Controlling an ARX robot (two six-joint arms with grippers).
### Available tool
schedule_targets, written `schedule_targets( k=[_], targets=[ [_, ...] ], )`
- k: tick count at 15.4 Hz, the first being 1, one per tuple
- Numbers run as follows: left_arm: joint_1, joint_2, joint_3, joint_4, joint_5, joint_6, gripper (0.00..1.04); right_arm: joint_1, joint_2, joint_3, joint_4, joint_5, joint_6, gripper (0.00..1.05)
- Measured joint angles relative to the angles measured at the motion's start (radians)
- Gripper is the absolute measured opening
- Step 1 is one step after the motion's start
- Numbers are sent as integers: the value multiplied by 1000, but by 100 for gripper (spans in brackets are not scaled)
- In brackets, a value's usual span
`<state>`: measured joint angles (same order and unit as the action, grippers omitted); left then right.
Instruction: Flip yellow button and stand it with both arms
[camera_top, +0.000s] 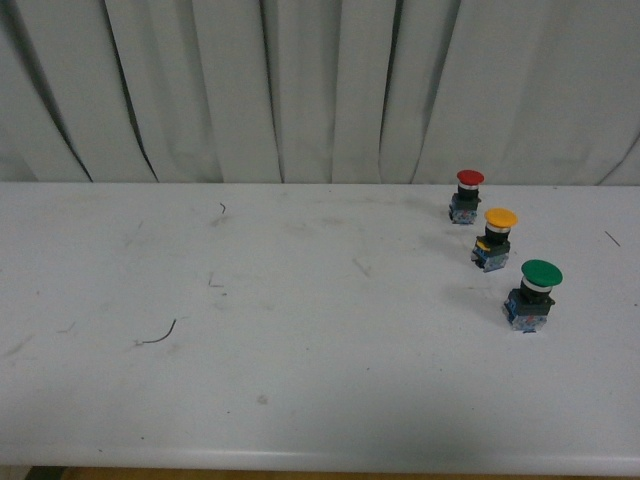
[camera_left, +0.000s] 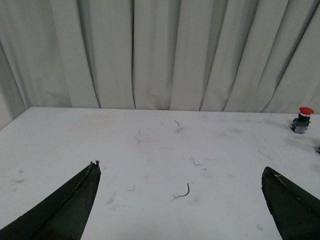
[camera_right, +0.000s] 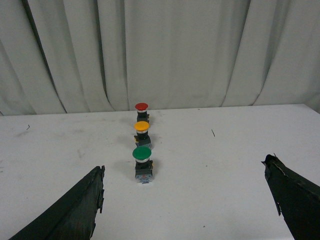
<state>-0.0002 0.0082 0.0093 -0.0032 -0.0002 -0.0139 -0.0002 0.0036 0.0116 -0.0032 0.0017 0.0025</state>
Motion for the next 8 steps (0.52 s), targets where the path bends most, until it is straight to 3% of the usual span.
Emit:
schedule_targets(
  k=[8],
  targets=[
    [0, 0, 0, 0, 0, 0, 98, 0, 0, 0, 0, 0, 0, 98]
  ],
)
